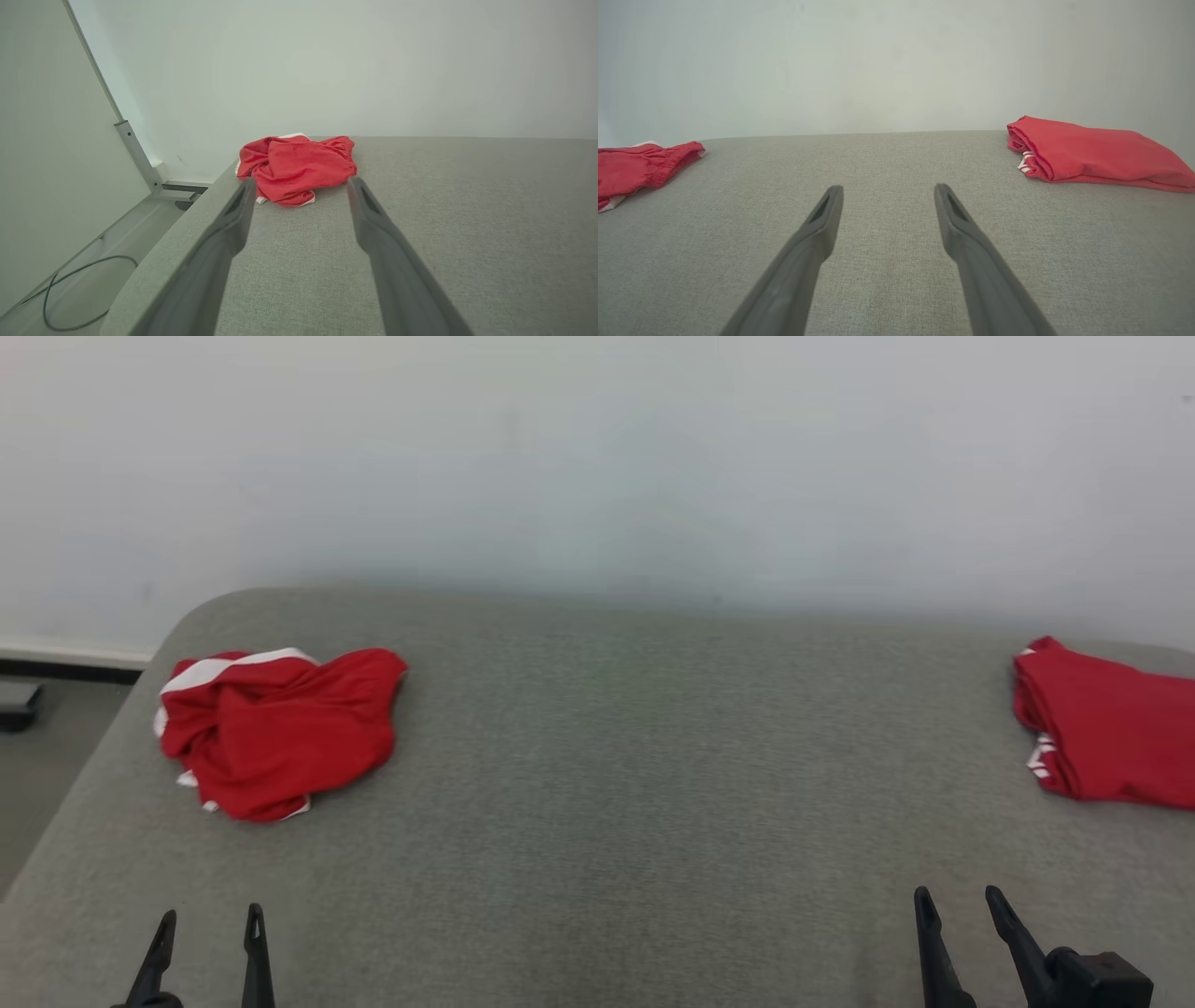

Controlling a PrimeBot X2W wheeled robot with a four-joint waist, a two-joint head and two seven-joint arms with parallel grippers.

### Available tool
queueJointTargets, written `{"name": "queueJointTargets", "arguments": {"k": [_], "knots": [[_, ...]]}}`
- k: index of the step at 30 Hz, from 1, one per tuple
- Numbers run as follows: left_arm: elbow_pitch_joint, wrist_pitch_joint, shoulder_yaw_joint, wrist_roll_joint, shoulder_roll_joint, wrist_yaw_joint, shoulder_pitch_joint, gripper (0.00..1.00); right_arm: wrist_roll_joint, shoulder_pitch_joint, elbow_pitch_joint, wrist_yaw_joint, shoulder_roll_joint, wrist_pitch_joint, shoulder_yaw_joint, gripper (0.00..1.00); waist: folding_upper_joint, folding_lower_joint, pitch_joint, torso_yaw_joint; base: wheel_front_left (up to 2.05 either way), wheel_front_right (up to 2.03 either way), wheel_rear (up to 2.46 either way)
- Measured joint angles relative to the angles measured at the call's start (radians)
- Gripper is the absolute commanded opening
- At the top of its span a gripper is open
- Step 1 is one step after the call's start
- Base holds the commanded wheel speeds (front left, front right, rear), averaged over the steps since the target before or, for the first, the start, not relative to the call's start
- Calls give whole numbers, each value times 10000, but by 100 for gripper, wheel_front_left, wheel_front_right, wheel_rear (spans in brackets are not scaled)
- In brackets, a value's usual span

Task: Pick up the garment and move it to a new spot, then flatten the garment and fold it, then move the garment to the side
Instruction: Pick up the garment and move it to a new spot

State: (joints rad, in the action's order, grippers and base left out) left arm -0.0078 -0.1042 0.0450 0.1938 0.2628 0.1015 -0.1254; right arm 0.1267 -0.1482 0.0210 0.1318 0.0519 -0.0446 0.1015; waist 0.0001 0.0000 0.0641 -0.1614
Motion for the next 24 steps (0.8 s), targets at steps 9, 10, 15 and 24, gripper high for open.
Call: {"name": "queueJointTargets", "arguments": {"k": [9, 10, 15, 24], "knots": [[-90, 159, -111, 117, 163, 88, -167, 100, 119, -64, 253, 0, 0, -105, 4, 100, 0, 0, 7, -1398, 0, 0, 0], [-90, 159, -111, 117, 163, 88, -167, 100, 119, -64, 253, 0, 0, -105, 4, 100, 0, 0, 7, -1398, 0, 0, 0], [-196, 234, -159, 188, 242, 148, -214, 100, 150, -76, 339, 0, -2, -188, -38, 100, 0, 0, 27, -2180, 0, 0, 0], [-472, 86, -522, 351, 263, 487, -595, 100, 123, 273, 412, 0, -4, -157, -332, 100, 0, 0, -73, -3211, 0, 0, 0]]}}
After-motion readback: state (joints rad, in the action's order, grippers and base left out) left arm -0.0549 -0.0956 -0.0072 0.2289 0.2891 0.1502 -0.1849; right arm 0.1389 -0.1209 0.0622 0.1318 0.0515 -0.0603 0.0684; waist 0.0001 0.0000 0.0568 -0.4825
